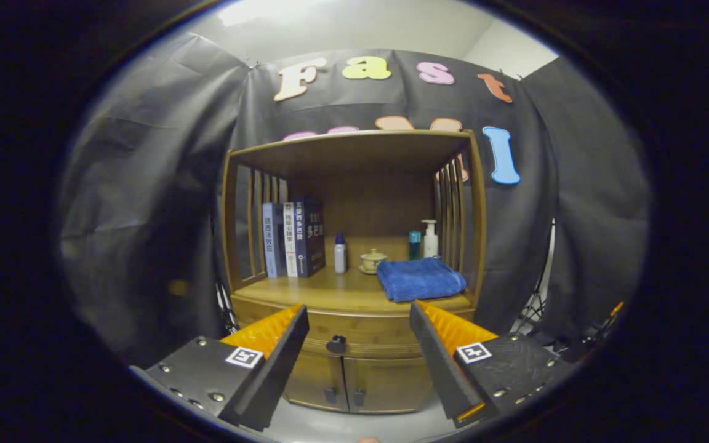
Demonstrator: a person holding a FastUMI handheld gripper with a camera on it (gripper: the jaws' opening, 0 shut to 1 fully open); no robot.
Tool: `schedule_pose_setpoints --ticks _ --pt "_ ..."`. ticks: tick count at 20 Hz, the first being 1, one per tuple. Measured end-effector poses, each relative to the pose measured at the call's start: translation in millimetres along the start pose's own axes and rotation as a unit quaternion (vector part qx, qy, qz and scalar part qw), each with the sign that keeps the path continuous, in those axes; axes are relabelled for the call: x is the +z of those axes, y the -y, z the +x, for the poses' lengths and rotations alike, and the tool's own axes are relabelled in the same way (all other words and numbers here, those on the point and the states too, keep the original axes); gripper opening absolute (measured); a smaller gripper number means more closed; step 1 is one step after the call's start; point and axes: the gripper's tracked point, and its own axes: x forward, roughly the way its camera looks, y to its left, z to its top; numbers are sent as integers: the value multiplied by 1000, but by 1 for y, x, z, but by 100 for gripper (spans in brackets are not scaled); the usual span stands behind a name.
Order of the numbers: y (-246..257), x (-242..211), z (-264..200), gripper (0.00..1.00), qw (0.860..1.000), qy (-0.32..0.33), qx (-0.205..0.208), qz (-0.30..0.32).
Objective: Pull open the drawer, take out the items inside it, and place them on the countertop above the cabinet.
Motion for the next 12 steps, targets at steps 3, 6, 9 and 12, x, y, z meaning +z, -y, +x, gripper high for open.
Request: schedule_pose_setpoints --ticks 3,6,9,12 --pt "3 -5 13 98 1000 -2 -2 -6" --pt "3 -19 35 99 1000 -7 5 -11" --pt "3 -35 63 98 1000 -19 10 -9" --pt "-4 -56 94 99 999 -32 21 1"
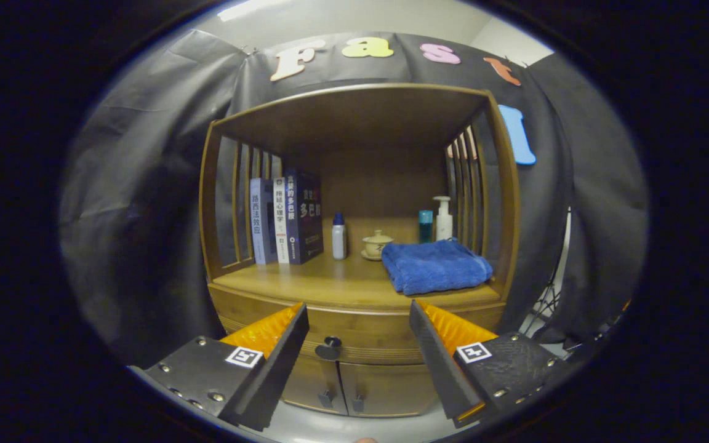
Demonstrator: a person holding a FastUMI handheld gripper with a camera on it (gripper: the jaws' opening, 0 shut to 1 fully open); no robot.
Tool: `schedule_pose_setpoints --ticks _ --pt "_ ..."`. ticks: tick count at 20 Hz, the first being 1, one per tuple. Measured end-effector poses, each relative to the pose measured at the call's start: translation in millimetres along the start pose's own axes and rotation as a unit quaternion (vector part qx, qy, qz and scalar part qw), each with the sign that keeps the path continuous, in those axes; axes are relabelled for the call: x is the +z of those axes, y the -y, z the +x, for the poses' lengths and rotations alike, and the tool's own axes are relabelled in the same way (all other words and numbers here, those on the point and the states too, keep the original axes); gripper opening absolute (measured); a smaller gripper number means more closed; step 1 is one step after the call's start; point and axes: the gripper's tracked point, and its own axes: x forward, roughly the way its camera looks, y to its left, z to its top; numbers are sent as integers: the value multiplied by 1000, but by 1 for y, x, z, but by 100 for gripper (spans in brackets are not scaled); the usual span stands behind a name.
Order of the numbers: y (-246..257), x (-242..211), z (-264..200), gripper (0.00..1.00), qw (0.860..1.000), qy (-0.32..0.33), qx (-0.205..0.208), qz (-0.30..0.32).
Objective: Pull open the drawer, take out the items inside it, and place them on the countertop above the cabinet.
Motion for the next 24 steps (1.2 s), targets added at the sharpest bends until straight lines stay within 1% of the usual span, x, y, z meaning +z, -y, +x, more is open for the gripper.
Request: schedule_pose_setpoints --ticks 4,9,12,16,18,20,22,24 --pt "-18 -23 38 99 1000 -14 16 -2" --pt "-27 -54 75 99 999 -35 1 -11" --pt "-33 -78 89 99 998 -58 8 -2" --pt "-48 -98 98 99 997 -73 8 -16" --pt "-46 -99 99 100 997 -66 -9 -36" --pt "-47 -102 98 100 996 -67 -10 -53" --pt "-35 -113 91 99 995 -79 -26 -63" --pt "-36 -128 94 75 994 -96 -24 -48"
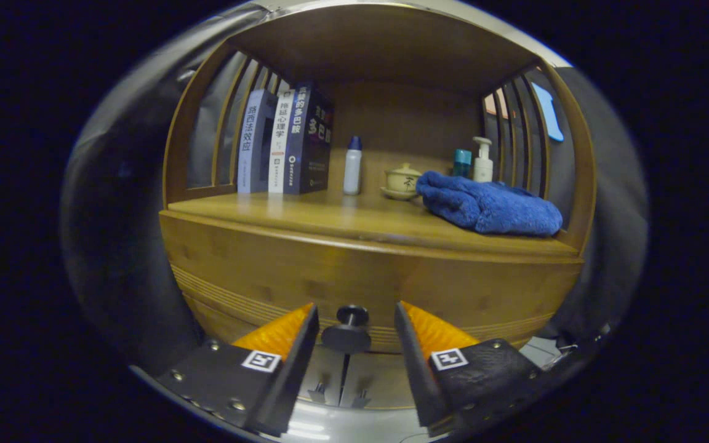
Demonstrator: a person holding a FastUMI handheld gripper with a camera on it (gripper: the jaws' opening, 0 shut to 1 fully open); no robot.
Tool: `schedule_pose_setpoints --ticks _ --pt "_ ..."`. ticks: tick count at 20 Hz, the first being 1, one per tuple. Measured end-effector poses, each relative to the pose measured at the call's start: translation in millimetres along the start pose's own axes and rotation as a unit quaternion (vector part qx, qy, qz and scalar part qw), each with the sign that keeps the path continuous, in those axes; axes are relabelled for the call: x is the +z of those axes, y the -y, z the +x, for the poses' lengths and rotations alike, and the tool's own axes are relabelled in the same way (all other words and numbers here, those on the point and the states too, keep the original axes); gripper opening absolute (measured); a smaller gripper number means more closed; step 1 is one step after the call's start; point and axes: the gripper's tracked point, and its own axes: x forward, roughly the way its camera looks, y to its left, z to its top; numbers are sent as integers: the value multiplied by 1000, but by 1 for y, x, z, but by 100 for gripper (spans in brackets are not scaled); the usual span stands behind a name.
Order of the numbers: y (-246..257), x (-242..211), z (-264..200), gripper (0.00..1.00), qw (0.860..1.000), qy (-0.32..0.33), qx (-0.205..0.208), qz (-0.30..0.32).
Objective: Pull open the drawer, take out the items inside it, and place them on the countertop above the cabinet.
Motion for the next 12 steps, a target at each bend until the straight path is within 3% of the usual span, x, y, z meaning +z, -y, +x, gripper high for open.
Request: schedule_pose_setpoints --ticks 1,4,6,9,12 --pt "3 -5 5 73 1000 -9 -6 8" --pt "-7 -1 5 54 999 3 -4 34" --pt "-5 -4 6 40 999 4 -34 30" --pt "-4 -5 6 40 998 14 -60 20" --pt "-5 -5 4 38 998 21 -49 24"
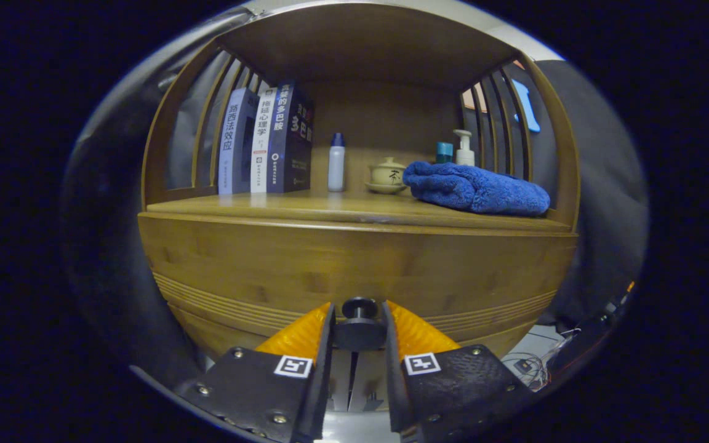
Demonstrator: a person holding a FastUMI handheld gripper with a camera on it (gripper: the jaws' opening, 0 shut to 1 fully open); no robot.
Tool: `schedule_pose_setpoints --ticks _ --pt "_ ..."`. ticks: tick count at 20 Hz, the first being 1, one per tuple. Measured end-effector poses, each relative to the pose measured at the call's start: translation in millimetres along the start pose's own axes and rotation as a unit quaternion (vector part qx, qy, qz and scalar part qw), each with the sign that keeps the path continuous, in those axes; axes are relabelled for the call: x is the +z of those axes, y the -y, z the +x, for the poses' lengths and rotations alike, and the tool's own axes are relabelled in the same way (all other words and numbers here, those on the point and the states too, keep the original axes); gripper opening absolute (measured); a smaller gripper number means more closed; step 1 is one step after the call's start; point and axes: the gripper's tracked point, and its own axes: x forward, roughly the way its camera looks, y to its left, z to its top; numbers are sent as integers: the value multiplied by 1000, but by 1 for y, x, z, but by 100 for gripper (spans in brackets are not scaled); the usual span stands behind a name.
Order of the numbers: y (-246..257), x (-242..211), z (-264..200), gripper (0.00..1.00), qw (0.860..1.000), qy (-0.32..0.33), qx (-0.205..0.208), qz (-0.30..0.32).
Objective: Pull open the drawer, take out the items inside it, and place them on the countertop above the cabinet.
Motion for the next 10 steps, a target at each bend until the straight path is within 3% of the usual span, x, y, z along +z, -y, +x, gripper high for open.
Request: schedule_pose_setpoints --ticks 2,4,6,10 --pt "1 -1 -4 30 999 -10 19 30" --pt "-1 0 -7 29 998 -14 24 57" --pt "3 -6 -23 29 999 -17 27 38" --pt "4 -11 -51 29 997 -23 40 59"
